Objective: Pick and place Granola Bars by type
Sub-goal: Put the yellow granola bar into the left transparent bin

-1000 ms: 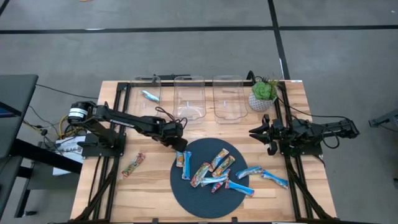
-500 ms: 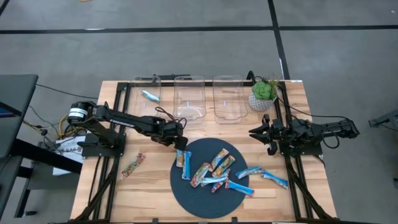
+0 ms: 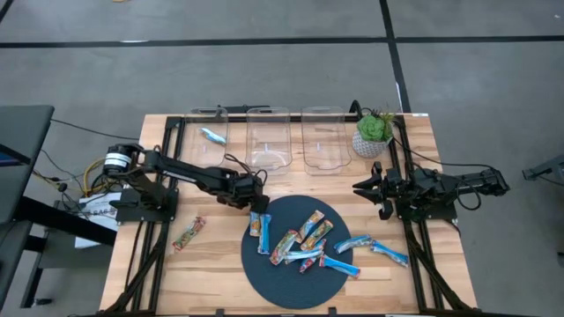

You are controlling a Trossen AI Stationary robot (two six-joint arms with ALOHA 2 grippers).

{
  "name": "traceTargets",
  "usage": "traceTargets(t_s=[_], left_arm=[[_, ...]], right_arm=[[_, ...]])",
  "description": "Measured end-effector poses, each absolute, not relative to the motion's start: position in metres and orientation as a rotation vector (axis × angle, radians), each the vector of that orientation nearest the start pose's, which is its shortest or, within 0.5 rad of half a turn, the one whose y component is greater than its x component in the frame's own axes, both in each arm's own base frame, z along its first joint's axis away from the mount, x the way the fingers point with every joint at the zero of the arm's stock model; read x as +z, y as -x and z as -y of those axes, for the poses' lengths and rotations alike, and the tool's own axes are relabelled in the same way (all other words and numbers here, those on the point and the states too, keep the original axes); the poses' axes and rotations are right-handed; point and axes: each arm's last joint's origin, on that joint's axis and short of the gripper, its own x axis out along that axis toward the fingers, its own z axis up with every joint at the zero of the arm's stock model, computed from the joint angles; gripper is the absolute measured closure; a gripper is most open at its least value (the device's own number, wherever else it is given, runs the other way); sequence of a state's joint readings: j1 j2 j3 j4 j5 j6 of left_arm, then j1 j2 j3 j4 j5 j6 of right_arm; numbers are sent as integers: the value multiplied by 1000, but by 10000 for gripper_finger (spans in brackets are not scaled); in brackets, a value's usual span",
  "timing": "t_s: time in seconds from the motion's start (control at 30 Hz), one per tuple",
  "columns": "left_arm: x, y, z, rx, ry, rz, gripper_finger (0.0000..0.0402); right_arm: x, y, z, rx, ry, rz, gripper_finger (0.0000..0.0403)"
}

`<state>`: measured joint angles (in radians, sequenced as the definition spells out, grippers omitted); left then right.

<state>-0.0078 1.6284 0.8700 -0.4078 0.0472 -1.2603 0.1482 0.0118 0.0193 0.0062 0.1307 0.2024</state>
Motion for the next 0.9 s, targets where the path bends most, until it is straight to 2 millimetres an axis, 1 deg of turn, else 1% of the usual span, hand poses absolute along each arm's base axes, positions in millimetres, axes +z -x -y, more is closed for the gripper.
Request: traceTargets(t_s=[0.33,0.53,0.67,0.9], left_arm=[[137,-299,7,690,1114,-1077,183],[135,-299,7,688,1083,-1081,196],[134,-298,7,681,1066,-1090,221],[133,-297,7,676,1042,-1103,281]], right_arm=[[169,-97,-11,18,-203,3,326],[169,-97,-11,17,-203,3,326],[169,-97,-11,17,-203,3,326],[169,-97,-11,17,-203,3,326]])
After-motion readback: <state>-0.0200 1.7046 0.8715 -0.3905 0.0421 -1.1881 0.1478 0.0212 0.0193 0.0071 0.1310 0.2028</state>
